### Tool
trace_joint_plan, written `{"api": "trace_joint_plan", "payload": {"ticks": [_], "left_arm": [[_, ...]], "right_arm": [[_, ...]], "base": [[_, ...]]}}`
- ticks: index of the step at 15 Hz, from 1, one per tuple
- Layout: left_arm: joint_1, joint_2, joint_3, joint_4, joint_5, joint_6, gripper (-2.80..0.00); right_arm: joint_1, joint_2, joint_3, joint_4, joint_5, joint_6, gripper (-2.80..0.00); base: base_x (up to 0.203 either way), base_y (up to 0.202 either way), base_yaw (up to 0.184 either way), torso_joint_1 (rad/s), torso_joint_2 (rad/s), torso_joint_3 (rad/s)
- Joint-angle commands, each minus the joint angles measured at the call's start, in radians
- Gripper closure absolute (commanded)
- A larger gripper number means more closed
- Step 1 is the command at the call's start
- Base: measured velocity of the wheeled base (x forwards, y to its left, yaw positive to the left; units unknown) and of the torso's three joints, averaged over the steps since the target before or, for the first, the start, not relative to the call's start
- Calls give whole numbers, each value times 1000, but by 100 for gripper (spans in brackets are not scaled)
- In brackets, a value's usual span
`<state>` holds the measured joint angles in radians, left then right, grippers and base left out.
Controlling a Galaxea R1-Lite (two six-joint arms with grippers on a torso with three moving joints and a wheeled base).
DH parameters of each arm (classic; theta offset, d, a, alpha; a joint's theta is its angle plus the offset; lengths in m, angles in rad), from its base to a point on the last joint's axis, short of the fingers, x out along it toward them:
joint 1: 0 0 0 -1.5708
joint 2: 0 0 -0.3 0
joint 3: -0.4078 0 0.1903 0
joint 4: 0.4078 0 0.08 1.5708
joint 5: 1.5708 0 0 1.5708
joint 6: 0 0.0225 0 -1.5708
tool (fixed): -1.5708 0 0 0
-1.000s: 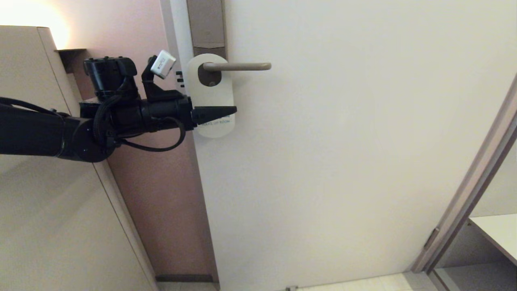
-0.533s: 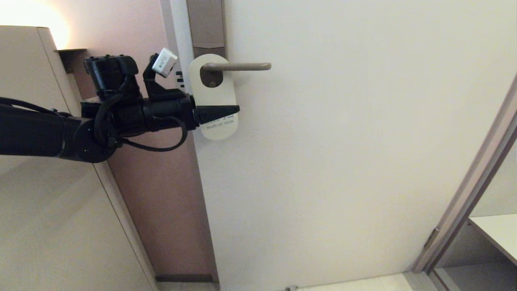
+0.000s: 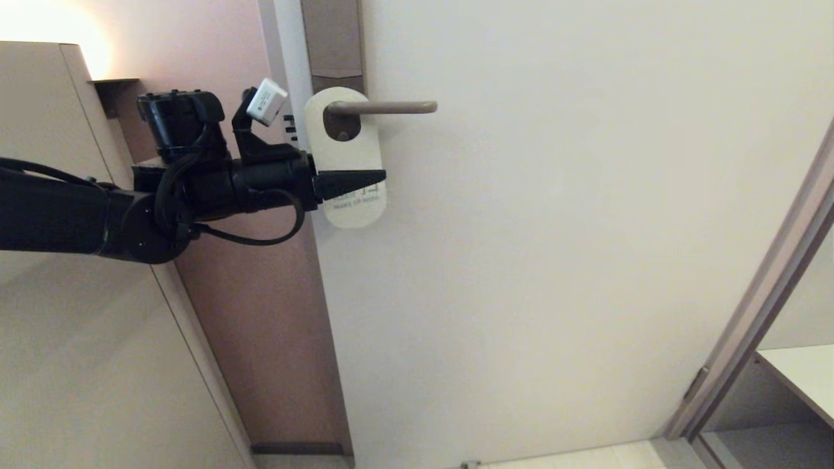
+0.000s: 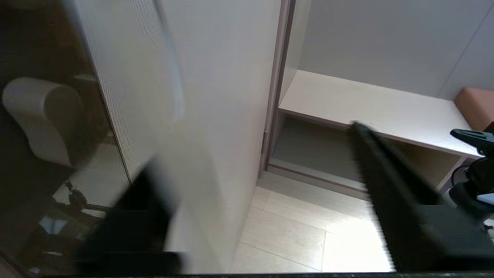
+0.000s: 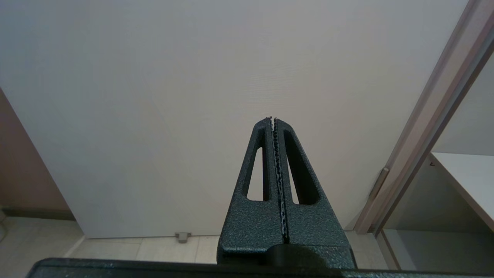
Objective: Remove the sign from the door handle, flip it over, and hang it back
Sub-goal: Take down the sign
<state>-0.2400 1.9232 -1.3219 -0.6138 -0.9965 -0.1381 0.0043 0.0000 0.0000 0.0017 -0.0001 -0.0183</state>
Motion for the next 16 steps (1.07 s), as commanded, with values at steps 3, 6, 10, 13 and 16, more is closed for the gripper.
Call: {"api": "trace_joint_plan", "payload": {"ticks": [3,6,10,13,16], "left_arm": [[-1,0,0,-1,1,-11,0],[-1,0,0,-3,11,-6,0],[2,-7,3,-3,62,-6,0],[2,-12,3,-3,96,-3,0],[-2,-12,1,-3,105,-1,0]], "right_arm": [[0,0,0,0,0,-2,0],[0,0,0,0,0,0,0],[0,0,0,0,0,0,0],[0,0,0,0,0,-2,0],[0,0,0,0,0,-2,0]], "base": [[0,0,0,0,0,0],[0,0,0,0,0,0],[0,0,0,0,0,0],[0,0,0,0,0,0],[0,0,0,0,0,0]]}}
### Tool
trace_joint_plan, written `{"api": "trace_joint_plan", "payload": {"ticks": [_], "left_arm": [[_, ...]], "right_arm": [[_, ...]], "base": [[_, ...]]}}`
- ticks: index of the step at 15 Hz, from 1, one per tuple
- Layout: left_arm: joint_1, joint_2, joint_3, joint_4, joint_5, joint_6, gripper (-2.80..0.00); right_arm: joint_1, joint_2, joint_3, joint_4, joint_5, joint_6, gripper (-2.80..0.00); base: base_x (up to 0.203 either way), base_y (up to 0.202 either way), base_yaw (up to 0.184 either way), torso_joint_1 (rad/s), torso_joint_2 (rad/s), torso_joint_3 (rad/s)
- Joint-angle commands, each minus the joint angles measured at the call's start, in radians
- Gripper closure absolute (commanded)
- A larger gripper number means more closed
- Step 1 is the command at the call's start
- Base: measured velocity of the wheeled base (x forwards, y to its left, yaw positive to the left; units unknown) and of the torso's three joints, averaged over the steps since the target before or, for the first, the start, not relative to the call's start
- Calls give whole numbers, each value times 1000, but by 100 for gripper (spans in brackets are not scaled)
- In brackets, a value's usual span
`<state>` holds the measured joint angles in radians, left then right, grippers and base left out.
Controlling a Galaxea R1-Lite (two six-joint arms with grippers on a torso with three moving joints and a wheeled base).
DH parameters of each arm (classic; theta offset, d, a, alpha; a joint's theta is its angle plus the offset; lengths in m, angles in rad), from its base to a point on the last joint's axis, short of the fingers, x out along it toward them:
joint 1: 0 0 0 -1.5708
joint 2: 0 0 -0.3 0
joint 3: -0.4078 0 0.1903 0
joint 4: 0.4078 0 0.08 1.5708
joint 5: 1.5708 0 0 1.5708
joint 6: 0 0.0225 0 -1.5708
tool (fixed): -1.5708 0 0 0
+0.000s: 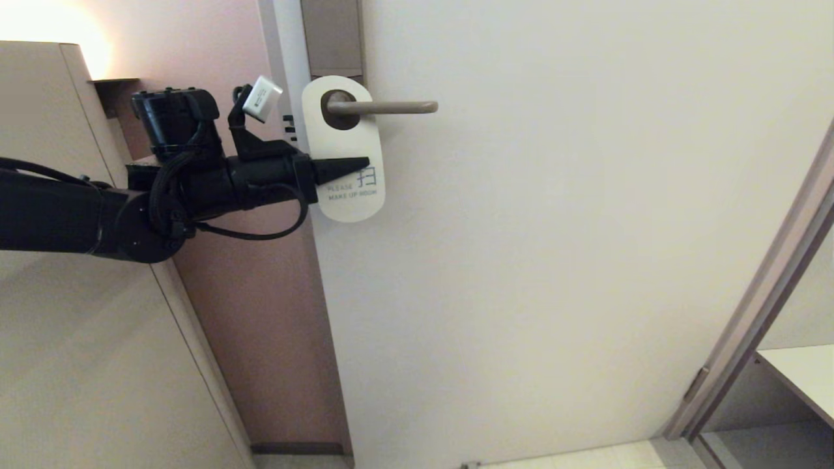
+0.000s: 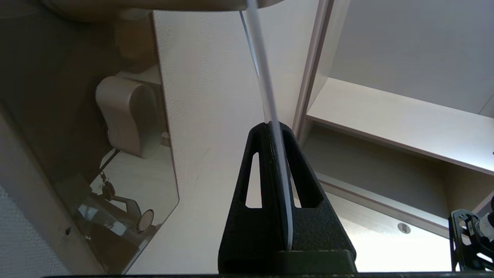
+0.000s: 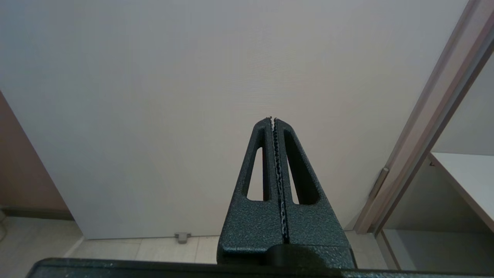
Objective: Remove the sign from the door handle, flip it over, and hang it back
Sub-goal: Take down the sign
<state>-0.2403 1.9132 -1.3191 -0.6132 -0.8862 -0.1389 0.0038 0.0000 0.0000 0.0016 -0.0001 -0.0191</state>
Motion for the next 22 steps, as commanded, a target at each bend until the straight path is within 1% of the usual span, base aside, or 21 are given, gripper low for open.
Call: {"api": "trace_joint_plan", "payload": {"ticks": [1,4,7,9,11,13,15,19,21,22], "left_arm": [[-8,-2,-2,-3,-4,-1,0],[-31,-15,0,-3,9,-1,0],[-71,-36,5,-2,88,1,0],[-88,-57,20,-1,105,1,0],[-103,-74,38,0,137,8,0],[-103,-77,59,0,163,37,0],[-97,-77,91,1,183,79,0],[-96,-74,106,3,252,85,0],[-96,-77,106,3,260,87,0],[-95,-76,104,3,275,87,0]], "right_arm": [[1,0,0,0,0,1,0],[1,0,0,0,0,1,0],[1,0,0,0,0,0,0],[1,0,0,0,0,1,0],[1,0,0,0,0,1,0],[1,0,0,0,0,-1,0],[1,0,0,0,0,1,0],[1,0,0,0,0,0,0],[1,0,0,0,0,1,0],[1,0,0,0,0,1,0]], "base": [[0,0,0,0,0,0],[0,0,0,0,0,0],[0,0,0,0,0,0],[0,0,0,0,0,0],[0,0,0,0,0,0],[0,0,0,0,0,0],[0,0,0,0,0,0],[0,0,0,0,0,0],[0,0,0,0,0,0],[0,0,0,0,0,0]]}}
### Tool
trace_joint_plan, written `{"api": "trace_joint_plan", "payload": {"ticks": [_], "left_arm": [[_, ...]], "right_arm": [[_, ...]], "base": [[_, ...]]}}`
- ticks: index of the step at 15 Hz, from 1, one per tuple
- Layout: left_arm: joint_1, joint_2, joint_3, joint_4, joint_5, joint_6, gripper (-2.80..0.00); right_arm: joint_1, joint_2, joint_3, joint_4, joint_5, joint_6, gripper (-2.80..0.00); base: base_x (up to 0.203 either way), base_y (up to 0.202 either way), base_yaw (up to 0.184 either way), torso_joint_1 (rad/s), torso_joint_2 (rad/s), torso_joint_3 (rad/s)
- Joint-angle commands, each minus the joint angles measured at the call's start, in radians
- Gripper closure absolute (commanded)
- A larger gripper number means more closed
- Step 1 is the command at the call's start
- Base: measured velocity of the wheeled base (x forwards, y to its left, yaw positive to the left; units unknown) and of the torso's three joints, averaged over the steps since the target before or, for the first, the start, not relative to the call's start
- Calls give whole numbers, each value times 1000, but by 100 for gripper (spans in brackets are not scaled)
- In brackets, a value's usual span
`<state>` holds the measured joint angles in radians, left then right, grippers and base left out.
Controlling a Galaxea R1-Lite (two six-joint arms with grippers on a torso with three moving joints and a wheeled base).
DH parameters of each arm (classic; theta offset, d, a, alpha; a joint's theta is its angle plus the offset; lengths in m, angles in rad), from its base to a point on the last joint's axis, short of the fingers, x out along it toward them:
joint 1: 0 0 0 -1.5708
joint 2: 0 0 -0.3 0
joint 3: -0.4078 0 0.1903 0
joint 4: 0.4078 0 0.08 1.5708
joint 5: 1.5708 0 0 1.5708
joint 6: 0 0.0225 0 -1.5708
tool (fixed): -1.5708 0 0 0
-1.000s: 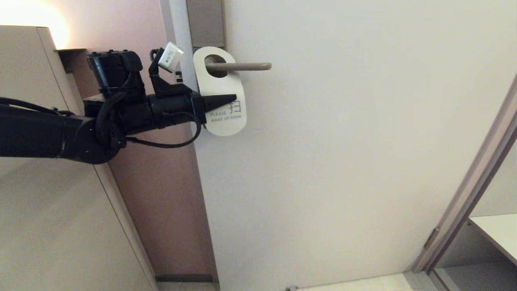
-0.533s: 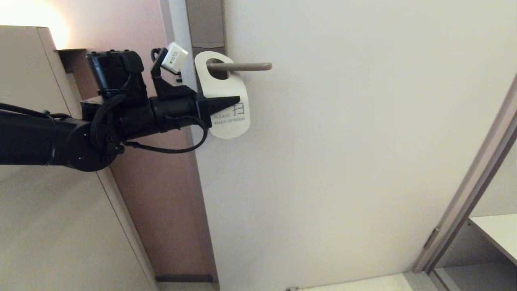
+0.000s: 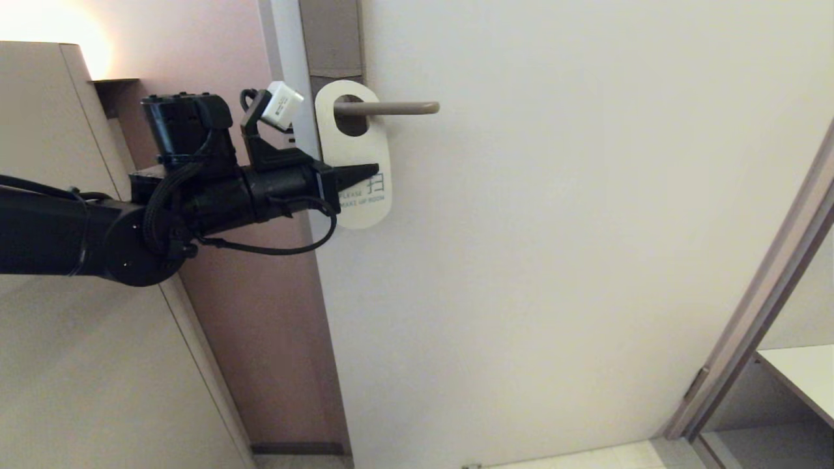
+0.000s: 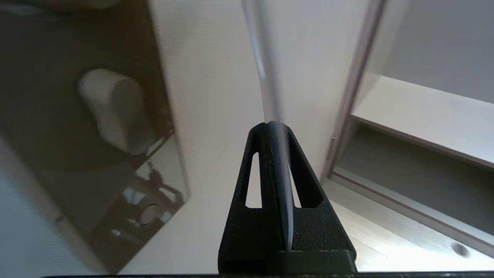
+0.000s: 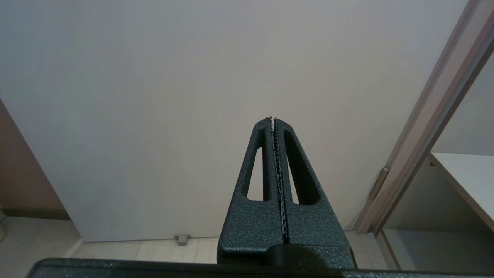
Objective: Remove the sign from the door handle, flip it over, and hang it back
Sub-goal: Take down the sign
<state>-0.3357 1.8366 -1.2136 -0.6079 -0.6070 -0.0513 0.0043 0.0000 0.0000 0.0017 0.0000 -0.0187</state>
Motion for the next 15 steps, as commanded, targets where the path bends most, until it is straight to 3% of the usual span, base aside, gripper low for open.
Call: {"api": "trace_joint_plan", "payload": {"ticks": [1,5,10,15], "left_arm": [[0,1,-1,-3,18,-1,0],[0,1,-6,-1,56,3,0],[-7,0,-10,32,130,58,0],[-31,1,-53,56,185,60,0]], "right_arm": [[0,0,0,0,0,-1,0],[0,0,0,0,0,0,0],[0,0,0,0,0,0,0],[0,0,0,0,0,0,0]], "base": [[0,0,0,0,0,0],[0,0,0,0,0,0],[0,0,0,0,0,0],[0,0,0,0,0,0]]}}
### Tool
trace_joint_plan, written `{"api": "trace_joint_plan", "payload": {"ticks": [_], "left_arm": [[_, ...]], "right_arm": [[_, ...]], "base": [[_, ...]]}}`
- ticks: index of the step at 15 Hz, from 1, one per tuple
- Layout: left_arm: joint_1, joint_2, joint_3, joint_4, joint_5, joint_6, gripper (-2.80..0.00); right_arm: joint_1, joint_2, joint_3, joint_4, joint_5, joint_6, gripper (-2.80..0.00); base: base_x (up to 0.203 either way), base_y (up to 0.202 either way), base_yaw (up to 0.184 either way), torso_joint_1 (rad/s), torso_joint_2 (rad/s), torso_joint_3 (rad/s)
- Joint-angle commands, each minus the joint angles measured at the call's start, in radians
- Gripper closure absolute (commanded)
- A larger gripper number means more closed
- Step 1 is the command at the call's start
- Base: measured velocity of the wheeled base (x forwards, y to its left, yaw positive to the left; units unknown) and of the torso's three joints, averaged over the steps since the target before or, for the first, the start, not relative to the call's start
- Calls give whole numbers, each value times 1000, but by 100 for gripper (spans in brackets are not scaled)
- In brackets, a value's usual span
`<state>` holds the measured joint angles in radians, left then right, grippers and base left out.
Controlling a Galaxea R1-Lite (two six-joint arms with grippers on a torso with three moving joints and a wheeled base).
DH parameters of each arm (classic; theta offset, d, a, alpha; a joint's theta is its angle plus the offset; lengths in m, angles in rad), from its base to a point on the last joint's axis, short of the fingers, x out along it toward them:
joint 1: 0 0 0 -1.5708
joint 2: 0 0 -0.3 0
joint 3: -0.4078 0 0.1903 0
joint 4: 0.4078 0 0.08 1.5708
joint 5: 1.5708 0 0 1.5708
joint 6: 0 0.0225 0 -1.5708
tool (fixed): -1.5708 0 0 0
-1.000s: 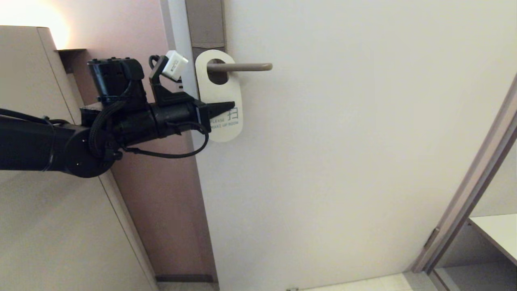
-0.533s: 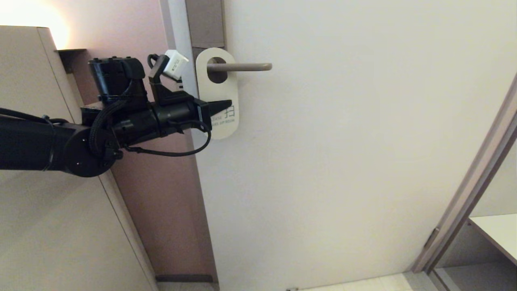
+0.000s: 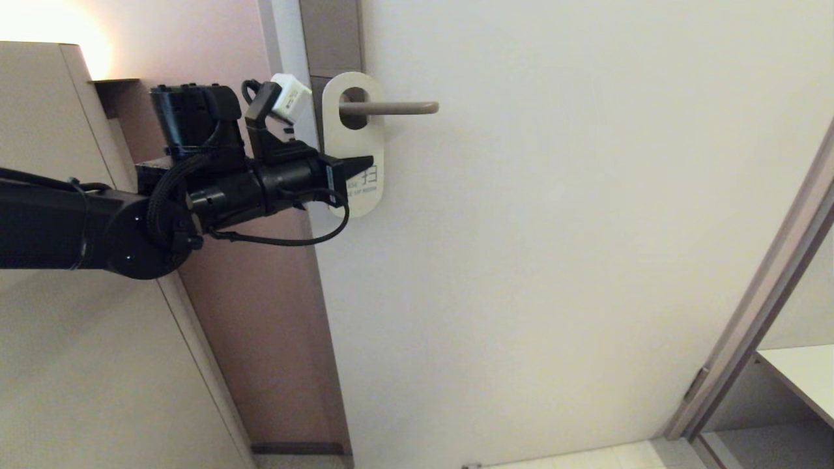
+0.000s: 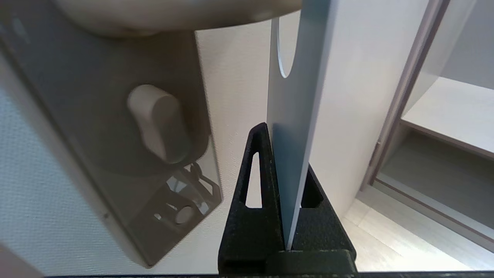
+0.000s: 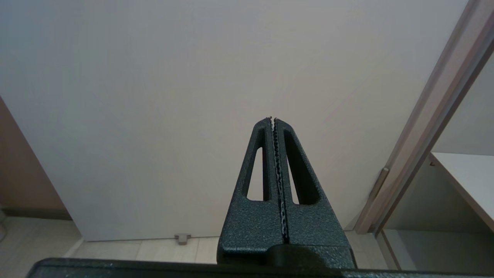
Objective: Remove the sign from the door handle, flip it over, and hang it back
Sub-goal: Take down the sign
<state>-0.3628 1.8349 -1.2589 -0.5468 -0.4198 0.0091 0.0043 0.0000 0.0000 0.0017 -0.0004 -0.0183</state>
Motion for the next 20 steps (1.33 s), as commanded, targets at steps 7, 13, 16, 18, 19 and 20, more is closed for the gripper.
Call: {"api": "trace_joint_plan", "payload": {"ticks": [7,13,16,18,19,20], "left_arm": [[-74,8,-40,15,97,5,0],[-106,43,-91,42,176,8,0],[-132,69,-115,42,185,7,0],[-144,91,-138,42,201,8,0],[-149,102,-152,43,203,8,0],[-150,111,-159,44,203,9,0]], "right_arm": [[0,0,0,0,0,0,0],[0,0,0,0,0,0,0],[0,0,0,0,0,0,0],[0,0,0,0,0,0,0],[0,0,0,0,0,0,0],[0,0,0,0,0,-2,0]], "base": [[0,0,0,0,0,0],[0,0,0,0,0,0],[0,0,0,0,0,0],[0,0,0,0,0,0],[0,0,0,0,0,0],[0,0,0,0,0,0]]}}
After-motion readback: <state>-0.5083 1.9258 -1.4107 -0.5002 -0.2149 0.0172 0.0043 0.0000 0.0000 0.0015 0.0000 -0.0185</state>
